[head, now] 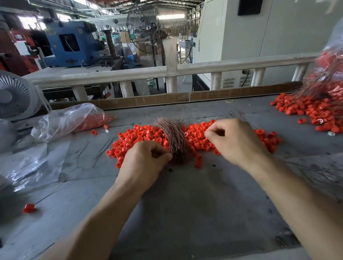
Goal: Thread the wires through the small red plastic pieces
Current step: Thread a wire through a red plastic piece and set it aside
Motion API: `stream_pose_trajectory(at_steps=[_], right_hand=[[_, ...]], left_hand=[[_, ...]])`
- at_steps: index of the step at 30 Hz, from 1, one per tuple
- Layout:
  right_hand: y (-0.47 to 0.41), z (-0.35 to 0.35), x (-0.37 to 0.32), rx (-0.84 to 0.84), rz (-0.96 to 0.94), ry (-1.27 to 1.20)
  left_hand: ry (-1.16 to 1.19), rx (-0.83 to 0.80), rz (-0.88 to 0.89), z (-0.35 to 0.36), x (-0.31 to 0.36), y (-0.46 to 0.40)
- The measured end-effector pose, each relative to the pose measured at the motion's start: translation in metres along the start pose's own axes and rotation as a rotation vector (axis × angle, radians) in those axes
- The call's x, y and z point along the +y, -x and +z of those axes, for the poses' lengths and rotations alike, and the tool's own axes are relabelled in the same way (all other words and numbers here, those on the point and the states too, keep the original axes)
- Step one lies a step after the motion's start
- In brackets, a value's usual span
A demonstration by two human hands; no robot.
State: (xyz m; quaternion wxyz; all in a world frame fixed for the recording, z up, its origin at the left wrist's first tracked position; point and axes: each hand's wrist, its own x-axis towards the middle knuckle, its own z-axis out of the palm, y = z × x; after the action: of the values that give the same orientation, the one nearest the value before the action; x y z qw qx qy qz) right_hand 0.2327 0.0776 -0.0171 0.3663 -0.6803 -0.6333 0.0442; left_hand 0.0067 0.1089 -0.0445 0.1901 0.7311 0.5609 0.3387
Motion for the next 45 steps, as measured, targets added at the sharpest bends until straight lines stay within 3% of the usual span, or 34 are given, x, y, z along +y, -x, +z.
stream_pose_trajectory(at_steps=[5, 10, 18, 22, 25, 28, 34, 39, 45], right_hand=[[0.007, 0.01, -0.012, -0.065, -0.104, -0.04], [0.011, 0.018, -0.02, -0.119, -0.23, -0.21], [0.01, 0.021, -0.028, -0.106, -0.283, -0.416], [0.01, 0.013, -0.025, -0.033, -0.236, -0.559], [0.011, 0.004, -0.03, 0.095, -0.239, -0.783], [0.014, -0.002, -0.036, 0.233, -0.255, -0.878], [0.015, -0.012, -0.04, 0.391, -0.195, -0.977], [0.013, -0.007, -0.038, 0.324, -0.044, -0.975], [0.016, 0.007, -0.039, 0.16, -0.012, -0.905]], left_hand=[[-0.038, 0.057, 0.01, -0.004, 0.002, 0.0], [-0.094, 0.168, 0.17, -0.009, 0.017, 0.009], [0.112, 0.22, 0.35, -0.011, 0.026, 0.012], [0.226, 0.22, 0.193, -0.015, 0.018, 0.005], [0.09, 0.254, 0.085, -0.018, 0.009, -0.001], [-0.048, 0.176, 0.029, -0.016, 0.001, -0.005], [-0.178, 0.11, 0.053, -0.009, -0.007, -0.005], [-0.259, 0.098, 0.043, -0.008, -0.007, -0.006], [-0.252, 0.093, 0.025, -0.009, -0.006, -0.006]])
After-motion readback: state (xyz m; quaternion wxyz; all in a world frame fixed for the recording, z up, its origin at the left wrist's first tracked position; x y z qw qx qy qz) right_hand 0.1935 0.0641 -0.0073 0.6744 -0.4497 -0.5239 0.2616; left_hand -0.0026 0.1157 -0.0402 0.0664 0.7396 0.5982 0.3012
